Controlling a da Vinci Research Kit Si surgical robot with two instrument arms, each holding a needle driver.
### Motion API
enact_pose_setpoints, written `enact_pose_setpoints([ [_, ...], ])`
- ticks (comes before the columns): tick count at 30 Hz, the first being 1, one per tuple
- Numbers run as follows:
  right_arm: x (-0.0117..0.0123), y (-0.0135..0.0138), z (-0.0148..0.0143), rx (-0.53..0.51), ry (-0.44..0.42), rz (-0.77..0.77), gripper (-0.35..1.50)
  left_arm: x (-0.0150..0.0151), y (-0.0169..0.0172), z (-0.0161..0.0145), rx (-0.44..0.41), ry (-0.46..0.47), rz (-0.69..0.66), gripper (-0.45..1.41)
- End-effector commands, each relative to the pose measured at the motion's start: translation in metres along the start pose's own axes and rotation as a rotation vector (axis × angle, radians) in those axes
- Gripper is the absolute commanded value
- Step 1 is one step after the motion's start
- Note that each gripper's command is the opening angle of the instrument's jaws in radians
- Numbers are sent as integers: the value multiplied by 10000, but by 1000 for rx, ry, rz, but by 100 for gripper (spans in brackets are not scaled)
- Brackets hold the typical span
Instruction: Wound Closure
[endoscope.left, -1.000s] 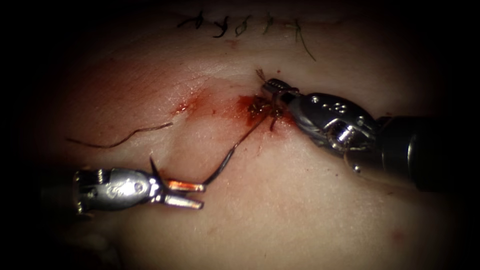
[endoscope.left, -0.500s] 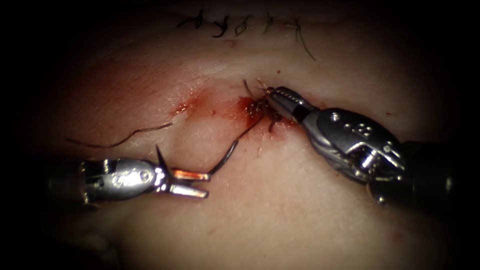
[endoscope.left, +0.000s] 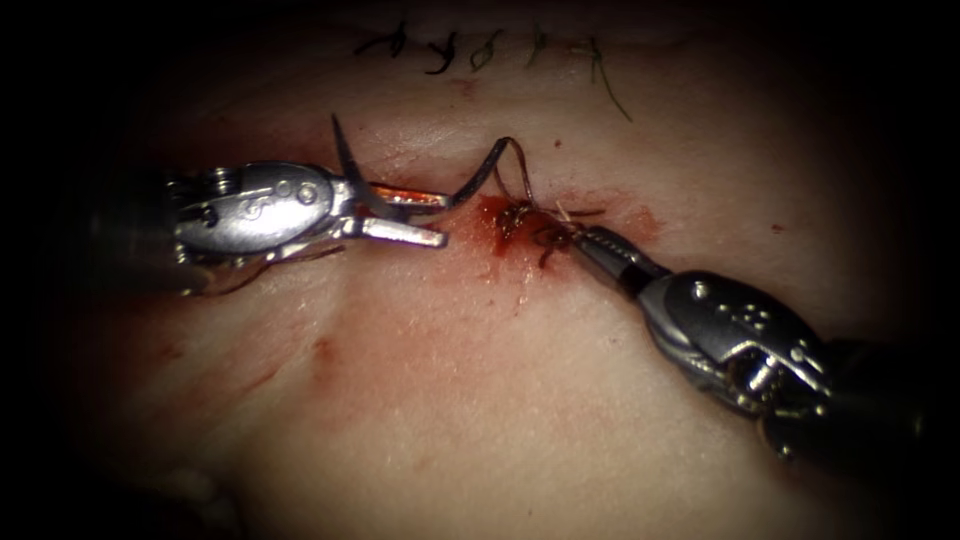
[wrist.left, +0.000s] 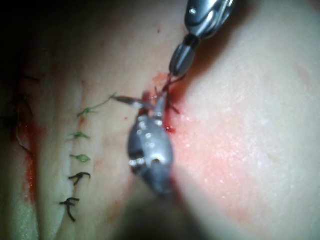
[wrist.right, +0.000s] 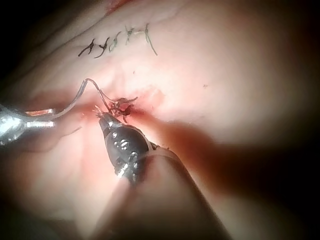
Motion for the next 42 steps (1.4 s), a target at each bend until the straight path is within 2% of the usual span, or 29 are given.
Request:
enact_pose_setpoints([
  [1,-10,-11,7,8,-1,2,-35,-2,-12,11,3,-11,-1,-45],
  [4,-6,-15,8,19,-1,5,-35,16,-69,29,4,-54,3,-45],
  [11,-13,-22,7,39,4,-8,-35,15,-115,52,-4,-71,-2,-45],
  [21,-44,-58,22,114,-58,-66,-35,3,-138,64,-13,-95,4,-45],
  [30,-67,-66,31,145,-106,-100,-35,-6,-169,83,1,-115,3,-45],
  [36,-102,-60,33,145,-162,-123,-35,-27,-179,103,-5,-132,28,-45],
  [39,-104,-62,32,146,-165,-119,-35,-35,-177,104,-8,-136,26,-45],
  [42,-92,-63,24,112,-130,-105,-35,-38,-170,101,-16,-136,19,-45],
])
